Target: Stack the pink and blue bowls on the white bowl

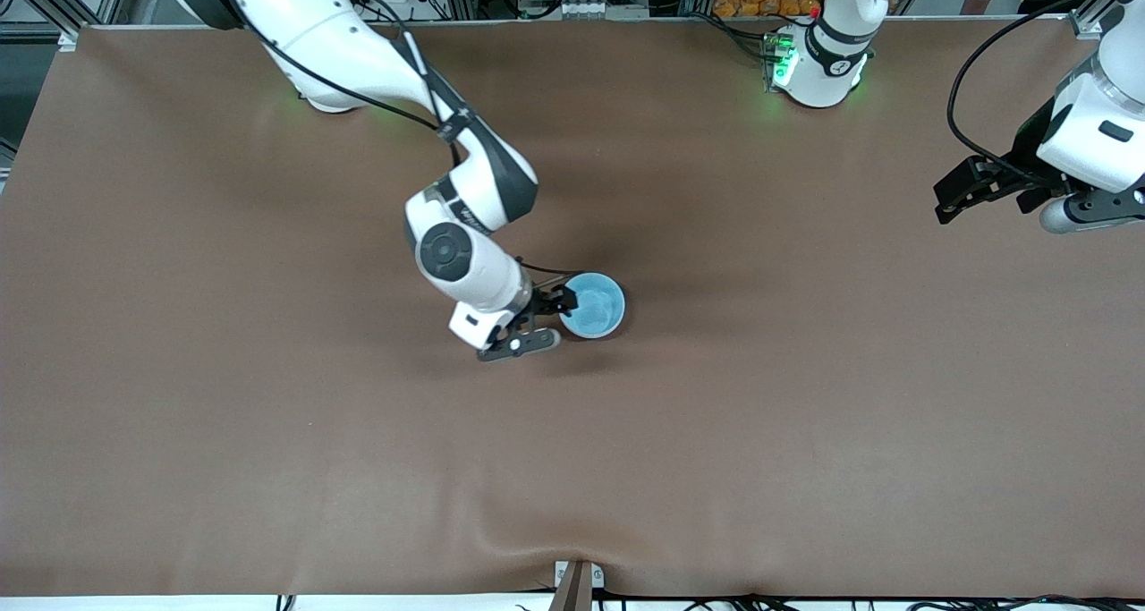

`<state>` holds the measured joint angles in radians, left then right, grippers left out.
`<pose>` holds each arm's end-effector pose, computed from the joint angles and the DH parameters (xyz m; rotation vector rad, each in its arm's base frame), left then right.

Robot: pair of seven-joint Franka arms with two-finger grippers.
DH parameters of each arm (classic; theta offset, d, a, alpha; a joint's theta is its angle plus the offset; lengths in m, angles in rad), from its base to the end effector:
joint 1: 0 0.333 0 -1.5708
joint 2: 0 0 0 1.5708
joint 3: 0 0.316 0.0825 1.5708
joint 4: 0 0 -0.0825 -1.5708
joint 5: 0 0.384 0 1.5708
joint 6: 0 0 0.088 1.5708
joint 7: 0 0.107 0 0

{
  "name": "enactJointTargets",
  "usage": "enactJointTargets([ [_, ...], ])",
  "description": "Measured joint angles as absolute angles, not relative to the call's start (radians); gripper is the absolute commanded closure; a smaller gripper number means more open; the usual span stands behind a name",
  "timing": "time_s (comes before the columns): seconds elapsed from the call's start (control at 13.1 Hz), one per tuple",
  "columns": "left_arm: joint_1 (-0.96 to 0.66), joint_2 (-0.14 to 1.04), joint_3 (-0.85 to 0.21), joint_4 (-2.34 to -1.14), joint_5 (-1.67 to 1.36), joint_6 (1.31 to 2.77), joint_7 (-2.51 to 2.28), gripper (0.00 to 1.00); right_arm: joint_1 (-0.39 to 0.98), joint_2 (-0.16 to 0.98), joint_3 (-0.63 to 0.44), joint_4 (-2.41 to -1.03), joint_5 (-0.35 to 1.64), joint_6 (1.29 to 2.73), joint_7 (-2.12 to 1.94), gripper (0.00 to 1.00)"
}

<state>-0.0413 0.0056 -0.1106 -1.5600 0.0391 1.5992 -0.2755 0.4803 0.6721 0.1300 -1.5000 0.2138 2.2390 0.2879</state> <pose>0.5536 -0.0804 0.6291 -3.1046 -0.1914 -0.0638 0.5958 0.4046 0.2830 -2.8741 -0.2365 0.0683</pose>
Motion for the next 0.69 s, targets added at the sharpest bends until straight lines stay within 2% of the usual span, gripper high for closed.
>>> enactJointTargets([
  [0.38, -0.041, 0.02, -0.111, -1.562, 0.039, 1.608, -0.276, 0.0, 0.33, 0.454, 0.126, -1.499, 0.213, 1.981, 0.188, 0.0],
  [0.69, -0.042, 0.023, -0.111, -1.563, 0.039, 1.611, -0.276, 0.0, 0.157, 0.198, 0.121, -1.63, 0.201, 1.839, 0.072, 0.0],
])
